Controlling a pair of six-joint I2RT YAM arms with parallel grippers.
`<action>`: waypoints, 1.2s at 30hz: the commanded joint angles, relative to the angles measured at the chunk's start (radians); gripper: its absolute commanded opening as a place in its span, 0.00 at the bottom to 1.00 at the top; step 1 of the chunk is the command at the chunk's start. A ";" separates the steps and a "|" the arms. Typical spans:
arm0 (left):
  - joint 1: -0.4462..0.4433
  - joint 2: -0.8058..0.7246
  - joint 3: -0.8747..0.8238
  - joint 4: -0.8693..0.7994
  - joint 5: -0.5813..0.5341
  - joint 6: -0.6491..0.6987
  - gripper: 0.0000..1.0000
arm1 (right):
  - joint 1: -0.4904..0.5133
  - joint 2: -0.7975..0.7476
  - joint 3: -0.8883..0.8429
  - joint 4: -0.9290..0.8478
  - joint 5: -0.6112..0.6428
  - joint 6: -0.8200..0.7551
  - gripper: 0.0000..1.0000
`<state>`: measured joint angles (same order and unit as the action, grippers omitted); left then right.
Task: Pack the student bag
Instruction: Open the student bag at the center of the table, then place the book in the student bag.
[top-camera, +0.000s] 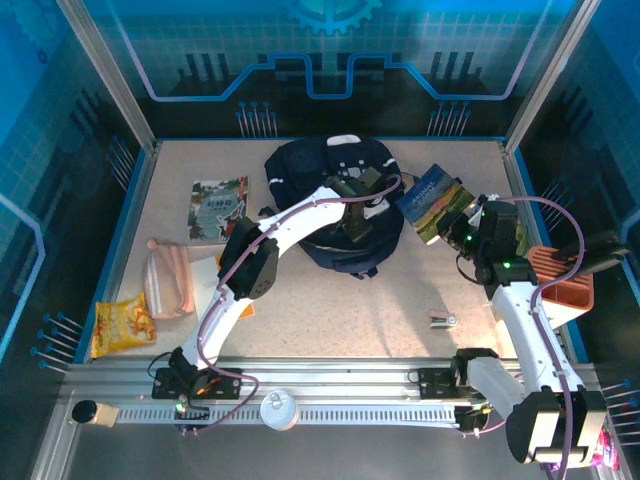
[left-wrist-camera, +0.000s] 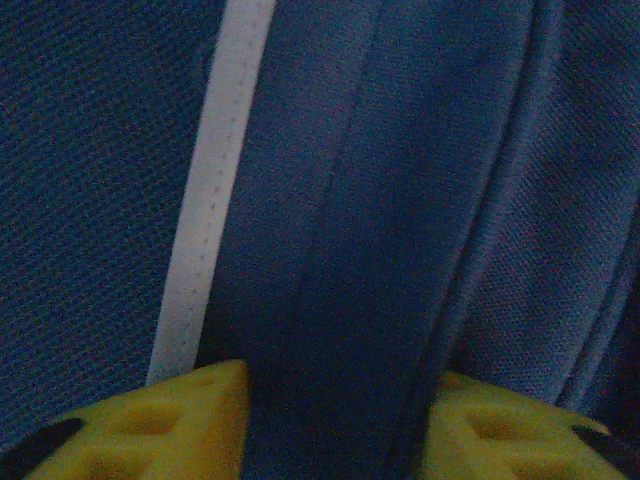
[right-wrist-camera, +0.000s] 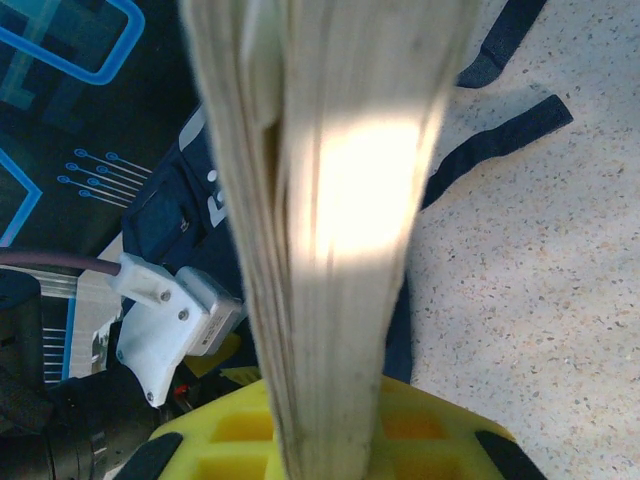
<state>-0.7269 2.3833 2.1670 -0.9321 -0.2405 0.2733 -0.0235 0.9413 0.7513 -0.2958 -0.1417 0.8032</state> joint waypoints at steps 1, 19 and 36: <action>-0.002 0.037 0.054 -0.033 -0.049 0.008 0.37 | -0.021 -0.032 0.014 0.044 -0.006 -0.014 0.00; 0.001 -0.212 -0.006 0.113 0.023 -0.123 0.00 | -0.023 -0.096 0.056 -0.138 0.126 -0.064 0.00; 0.001 -0.378 -0.087 0.394 0.045 -0.314 0.00 | 0.035 -0.075 -0.042 0.086 -0.128 0.109 0.00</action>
<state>-0.7200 2.0895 2.0666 -0.6846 -0.2310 0.0063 -0.0185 0.8551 0.7303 -0.3771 -0.1936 0.8497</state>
